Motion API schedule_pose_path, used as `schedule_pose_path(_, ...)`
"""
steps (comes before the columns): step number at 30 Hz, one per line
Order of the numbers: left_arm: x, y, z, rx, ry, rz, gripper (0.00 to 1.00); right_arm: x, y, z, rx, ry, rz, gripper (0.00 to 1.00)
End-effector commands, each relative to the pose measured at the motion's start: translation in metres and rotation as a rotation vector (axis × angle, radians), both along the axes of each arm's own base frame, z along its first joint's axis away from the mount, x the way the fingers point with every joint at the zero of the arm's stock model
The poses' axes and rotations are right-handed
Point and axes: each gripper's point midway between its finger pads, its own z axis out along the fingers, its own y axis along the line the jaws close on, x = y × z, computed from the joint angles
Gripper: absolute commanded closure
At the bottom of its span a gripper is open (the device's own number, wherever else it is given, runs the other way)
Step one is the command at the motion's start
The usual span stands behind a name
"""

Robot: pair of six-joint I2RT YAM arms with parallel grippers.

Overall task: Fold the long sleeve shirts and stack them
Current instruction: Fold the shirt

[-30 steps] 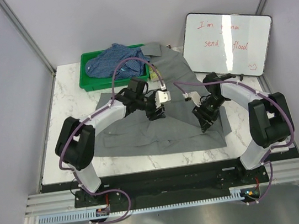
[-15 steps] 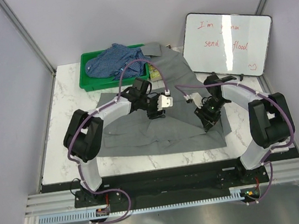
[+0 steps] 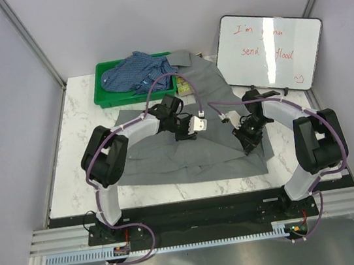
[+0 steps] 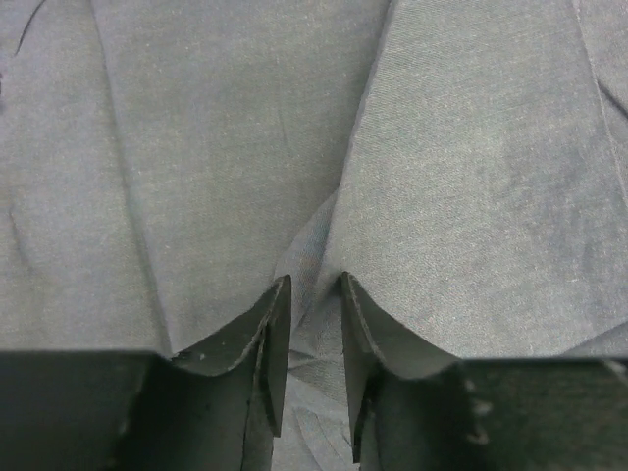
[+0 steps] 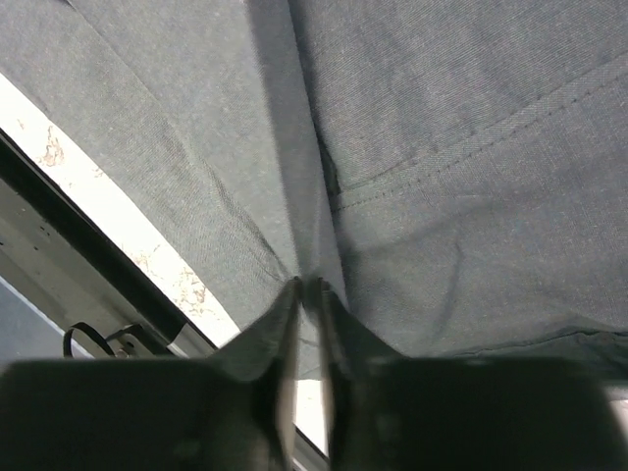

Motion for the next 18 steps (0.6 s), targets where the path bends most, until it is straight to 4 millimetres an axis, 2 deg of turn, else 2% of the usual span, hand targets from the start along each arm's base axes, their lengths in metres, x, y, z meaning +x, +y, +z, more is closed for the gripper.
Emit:
schedule_pose_path(1, 0.005, -0.013, 0.015, -0.034, -0.052, -0.053, 0.77, 0.007, -0.002, 0.002, 0.001, -0.024, 0.011, 0.89)
schedule_pose_path(2, 0.006, -0.013, 0.017, -0.033, -0.057, -0.053, 0.81, 0.008, -0.003, 0.002, 0.001, -0.029, 0.009, 0.94)
schedule_pose_path(3, 0.007, -0.014, 0.017, -0.032, -0.058, -0.051, 0.92, 0.009, -0.003, 0.002, 0.004, -0.029, 0.006, 1.00)
schedule_pose_path(5, 0.012, -0.014, 0.019, -0.026, -0.063, -0.036, 0.98, 0.014, -0.002, 0.004, 0.008, -0.035, 0.002, 1.00)
schedule_pose_path(12, 0.025, -0.014, 0.012, 0.020, -0.031, 0.039, 0.98, 0.030, -0.007, -0.002, 0.001, -0.018, -0.037, 1.00)
schedule_pose_path(16, 0.034, -0.010, -0.007, 0.085, -0.004, 0.118, 0.98, 0.032, -0.013, -0.011, -0.033, -0.009, -0.054, 0.99)
schedule_pose_path(17, 0.037, -0.007, -0.011, 0.109, -0.014, 0.138, 0.91, 0.032, -0.014, -0.012, -0.043, -0.008, -0.060, 0.98)
schedule_pose_path(18, 0.037, -0.005, -0.013, 0.119, -0.013, 0.150, 0.85, 0.034, -0.015, -0.014, -0.053, -0.015, -0.066, 0.91)
